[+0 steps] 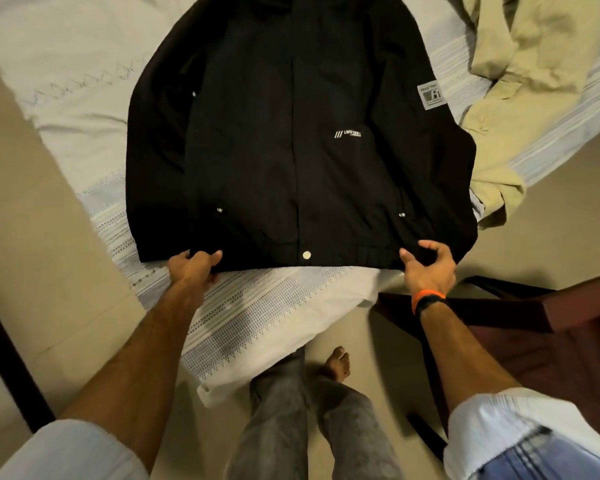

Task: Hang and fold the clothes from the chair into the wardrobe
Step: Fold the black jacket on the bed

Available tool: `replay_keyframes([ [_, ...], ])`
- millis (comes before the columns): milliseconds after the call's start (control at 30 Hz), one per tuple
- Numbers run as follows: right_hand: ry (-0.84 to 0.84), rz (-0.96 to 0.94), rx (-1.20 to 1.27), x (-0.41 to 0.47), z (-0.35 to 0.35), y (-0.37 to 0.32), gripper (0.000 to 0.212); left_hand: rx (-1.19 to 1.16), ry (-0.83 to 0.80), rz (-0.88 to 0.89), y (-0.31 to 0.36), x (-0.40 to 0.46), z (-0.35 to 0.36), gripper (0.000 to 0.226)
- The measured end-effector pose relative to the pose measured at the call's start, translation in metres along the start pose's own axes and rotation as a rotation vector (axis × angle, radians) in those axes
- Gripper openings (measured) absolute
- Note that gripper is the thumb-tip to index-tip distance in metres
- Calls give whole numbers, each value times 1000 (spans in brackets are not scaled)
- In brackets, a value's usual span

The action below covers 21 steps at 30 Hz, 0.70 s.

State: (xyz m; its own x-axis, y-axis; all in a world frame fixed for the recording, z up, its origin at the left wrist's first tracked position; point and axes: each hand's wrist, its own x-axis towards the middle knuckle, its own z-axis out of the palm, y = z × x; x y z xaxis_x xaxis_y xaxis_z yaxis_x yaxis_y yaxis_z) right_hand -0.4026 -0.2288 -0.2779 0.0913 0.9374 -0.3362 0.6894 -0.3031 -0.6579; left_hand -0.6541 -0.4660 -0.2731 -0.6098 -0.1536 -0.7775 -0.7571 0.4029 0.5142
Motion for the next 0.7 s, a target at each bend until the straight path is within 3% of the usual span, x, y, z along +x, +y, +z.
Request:
replay_keyframes([
  [100, 9, -57, -28, -2, 0, 4, 35, -31, 91, 16, -6, -1, -8, 41],
  [200, -93, -5, -462, -11, 3, -3, 45, 490, 268, 215, -7, -20, -9, 59],
  [267, -88, -168, -734, -24, 7, -13, 54, 873, 314, 374, -5, -33, 0, 75],
  [333, -185, -454, -780, -39, 18, -24, 59, 1087, 239, 627, -5, -37, 18, 80],
  [433, -440, -718, -675, -43, 47, -45, 68, 1121, 31, 944, 1, -33, 58, 74],
  [500, -481, -871, -701, -40, 67, -57, 83, 1194, -64, 1077, 7, -30, 83, 80],
  [567, -577, -963, -831, -30, 87, -60, 91, 1328, -162, 1083, 6, -18, 99, 89],
  [700, -888, -818, -1152, -17, 109, -55, 95, 1552, -385, 829, -6, 10, 95, 85],
])
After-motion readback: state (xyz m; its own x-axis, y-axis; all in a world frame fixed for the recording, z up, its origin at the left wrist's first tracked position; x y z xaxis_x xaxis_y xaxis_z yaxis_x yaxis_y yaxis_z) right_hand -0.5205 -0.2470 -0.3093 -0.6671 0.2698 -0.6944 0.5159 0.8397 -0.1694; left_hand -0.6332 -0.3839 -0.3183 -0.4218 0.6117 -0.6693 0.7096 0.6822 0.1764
